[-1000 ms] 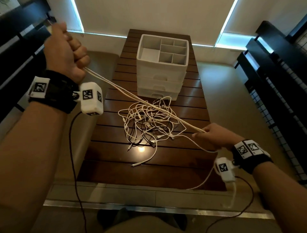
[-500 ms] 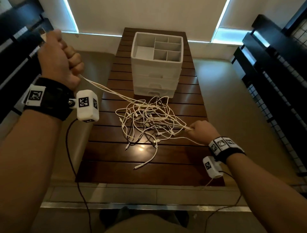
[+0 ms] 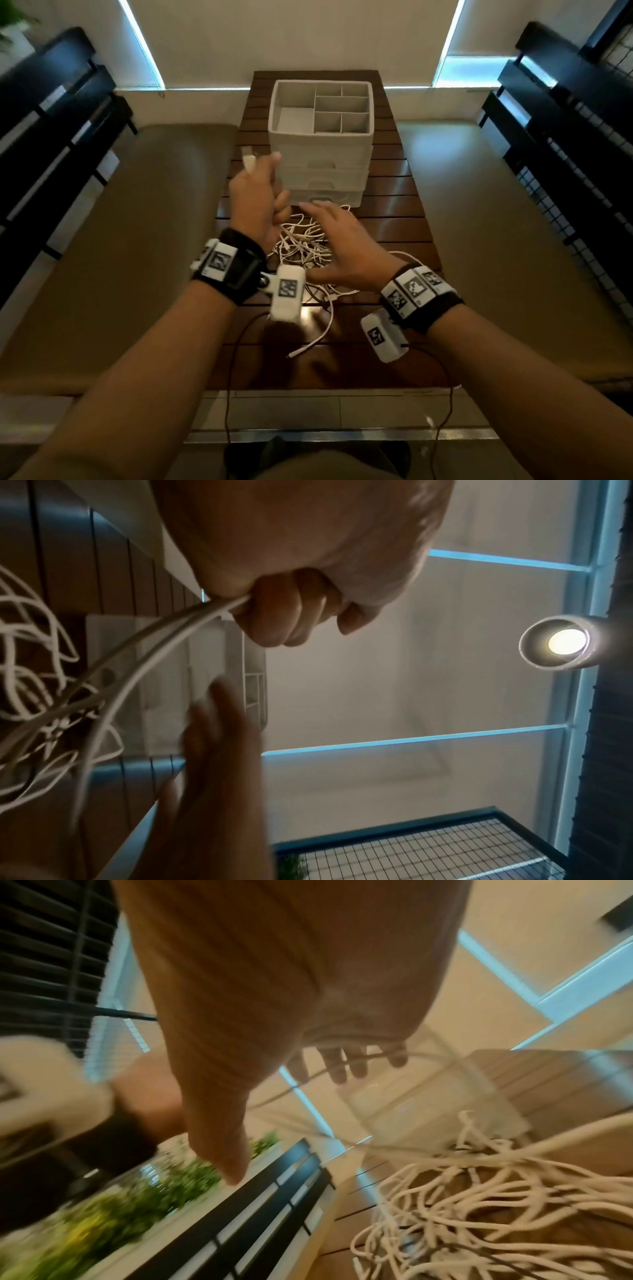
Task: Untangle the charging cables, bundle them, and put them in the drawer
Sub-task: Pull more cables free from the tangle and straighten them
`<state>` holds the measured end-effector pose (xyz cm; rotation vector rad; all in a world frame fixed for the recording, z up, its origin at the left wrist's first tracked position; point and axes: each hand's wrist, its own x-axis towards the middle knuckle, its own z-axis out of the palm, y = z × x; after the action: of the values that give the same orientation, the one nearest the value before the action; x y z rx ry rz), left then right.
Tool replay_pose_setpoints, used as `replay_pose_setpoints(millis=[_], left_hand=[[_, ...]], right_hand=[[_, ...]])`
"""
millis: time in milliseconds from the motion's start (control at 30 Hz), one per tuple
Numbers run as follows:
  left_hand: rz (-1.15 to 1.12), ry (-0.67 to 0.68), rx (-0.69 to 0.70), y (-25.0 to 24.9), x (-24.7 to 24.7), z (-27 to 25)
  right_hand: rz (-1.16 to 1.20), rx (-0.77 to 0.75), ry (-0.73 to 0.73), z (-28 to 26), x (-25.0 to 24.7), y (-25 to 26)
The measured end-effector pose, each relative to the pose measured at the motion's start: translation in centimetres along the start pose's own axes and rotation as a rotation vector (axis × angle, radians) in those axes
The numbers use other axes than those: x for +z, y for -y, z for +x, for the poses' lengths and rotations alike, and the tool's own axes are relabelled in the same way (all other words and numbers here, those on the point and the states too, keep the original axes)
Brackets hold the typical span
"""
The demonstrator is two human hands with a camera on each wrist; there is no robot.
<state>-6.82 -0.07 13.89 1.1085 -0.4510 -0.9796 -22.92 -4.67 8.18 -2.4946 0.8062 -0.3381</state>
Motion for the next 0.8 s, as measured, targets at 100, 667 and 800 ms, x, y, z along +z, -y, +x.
replay_pose_setpoints(millis=[100,667,800], left_hand=[[-0.057,-0.001,-0.025,1.2,0.5,-0.4],[-0.235,0.015,-0.049,-3.1,-1.4,0.2],[-0.241,-0.056,0.02,-5.2,-3.6,0.9]], right_hand=[[0.135,-0.047,0.052,0.9,0.5,2.0],[0.061,0.076,-0.094,0.4,1.1,-1.0],[-0.086,0.315,0.039,-2.9,0.6,-7.1]])
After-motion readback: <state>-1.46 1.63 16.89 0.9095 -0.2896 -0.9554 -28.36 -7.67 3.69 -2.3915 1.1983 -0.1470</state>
